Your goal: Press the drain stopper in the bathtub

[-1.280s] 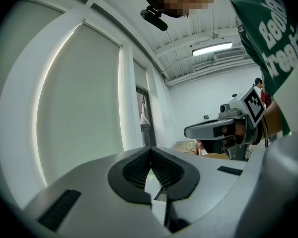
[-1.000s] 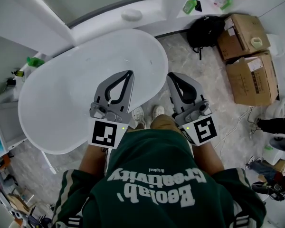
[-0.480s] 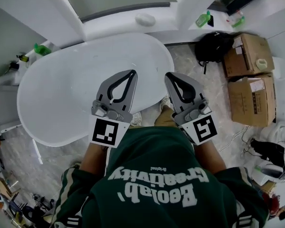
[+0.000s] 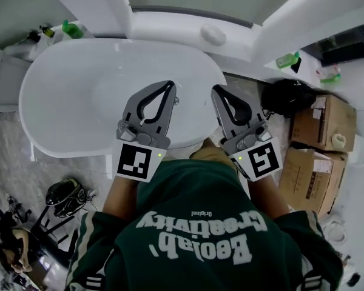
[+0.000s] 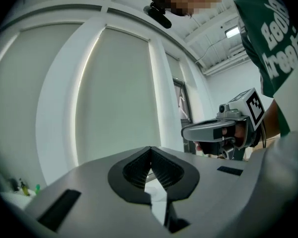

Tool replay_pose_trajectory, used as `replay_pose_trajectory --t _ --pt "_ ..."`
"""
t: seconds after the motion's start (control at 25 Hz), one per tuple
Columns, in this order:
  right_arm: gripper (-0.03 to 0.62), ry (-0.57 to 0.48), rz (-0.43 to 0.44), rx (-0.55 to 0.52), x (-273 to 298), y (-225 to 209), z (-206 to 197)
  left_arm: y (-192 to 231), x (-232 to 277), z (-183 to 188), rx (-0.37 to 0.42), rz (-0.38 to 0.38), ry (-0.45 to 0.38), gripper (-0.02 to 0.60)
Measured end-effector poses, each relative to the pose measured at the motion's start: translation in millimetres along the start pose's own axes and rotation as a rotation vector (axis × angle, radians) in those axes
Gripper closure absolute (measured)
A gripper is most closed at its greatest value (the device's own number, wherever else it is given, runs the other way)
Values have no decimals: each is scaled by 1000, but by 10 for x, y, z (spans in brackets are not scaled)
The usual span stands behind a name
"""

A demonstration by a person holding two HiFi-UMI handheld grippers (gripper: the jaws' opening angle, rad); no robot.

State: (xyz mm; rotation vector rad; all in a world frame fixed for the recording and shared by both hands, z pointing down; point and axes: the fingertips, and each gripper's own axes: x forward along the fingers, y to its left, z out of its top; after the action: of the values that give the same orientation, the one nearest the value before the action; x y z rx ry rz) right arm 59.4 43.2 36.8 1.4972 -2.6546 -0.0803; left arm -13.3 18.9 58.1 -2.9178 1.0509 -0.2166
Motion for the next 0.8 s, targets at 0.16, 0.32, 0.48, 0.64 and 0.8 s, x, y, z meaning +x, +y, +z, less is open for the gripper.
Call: replay_pose_trajectory --t 0.16,0.32,0.48,0.64,0.8 --pt "583 15 153 19 156 -190 -98 19 275 -96 -37 114 51 577" --pt "583 18 252 28 275 -295 -240 14 459 -159 -45 181 74 577" --pt "583 -6 325 44 366 -365 -338 27 542 -221 -32 236 97 577" --pt "583 14 373 68 390 -341 -437 8 561 -293 -49 273 119 577" --pt "583 61 356 73 467 -362 -644 81 554 -450 -29 270 153 577"
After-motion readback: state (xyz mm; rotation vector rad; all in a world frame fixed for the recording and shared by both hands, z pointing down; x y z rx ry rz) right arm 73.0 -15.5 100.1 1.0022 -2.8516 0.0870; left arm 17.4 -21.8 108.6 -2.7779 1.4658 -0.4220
